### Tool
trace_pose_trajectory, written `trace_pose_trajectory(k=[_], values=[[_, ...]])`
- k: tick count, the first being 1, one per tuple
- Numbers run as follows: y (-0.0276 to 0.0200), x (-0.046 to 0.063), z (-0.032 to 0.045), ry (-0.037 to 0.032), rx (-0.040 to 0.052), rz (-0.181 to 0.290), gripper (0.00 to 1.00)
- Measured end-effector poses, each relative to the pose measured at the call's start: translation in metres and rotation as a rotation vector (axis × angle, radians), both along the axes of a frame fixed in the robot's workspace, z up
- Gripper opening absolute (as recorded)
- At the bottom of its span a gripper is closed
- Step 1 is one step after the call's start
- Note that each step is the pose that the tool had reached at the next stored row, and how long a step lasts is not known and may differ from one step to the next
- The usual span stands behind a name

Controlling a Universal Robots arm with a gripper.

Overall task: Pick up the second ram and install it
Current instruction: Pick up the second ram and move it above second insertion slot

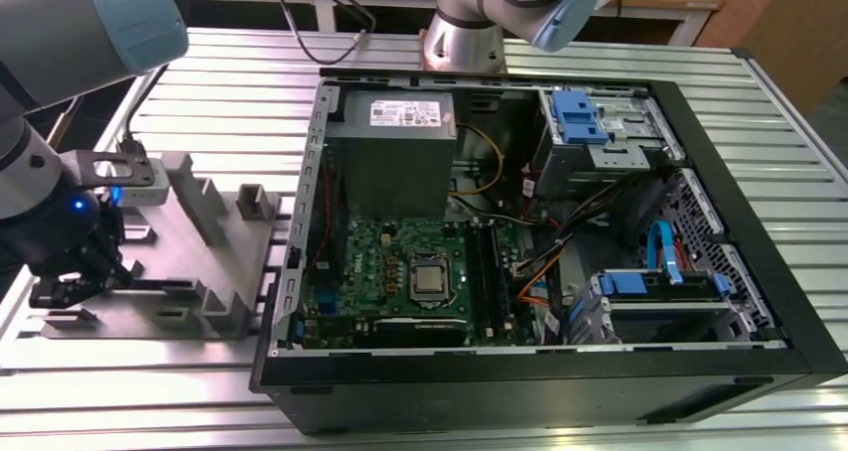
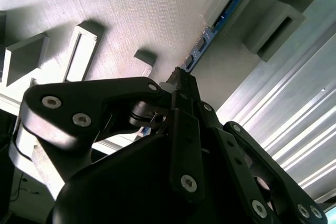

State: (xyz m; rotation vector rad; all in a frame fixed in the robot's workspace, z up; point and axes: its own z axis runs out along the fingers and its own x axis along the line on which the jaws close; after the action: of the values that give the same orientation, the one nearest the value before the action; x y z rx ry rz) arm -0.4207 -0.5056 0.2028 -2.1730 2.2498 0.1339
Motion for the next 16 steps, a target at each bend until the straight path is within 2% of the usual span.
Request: trace_pose_trajectory(k=[11, 16], values=[[0.0000, 0.0000, 0.0019, 0.0001, -0.0001, 0.000, 0.08], [0.0000, 0.0000, 0.0078, -0.0001, 0.0000, 0.000, 0.08]])
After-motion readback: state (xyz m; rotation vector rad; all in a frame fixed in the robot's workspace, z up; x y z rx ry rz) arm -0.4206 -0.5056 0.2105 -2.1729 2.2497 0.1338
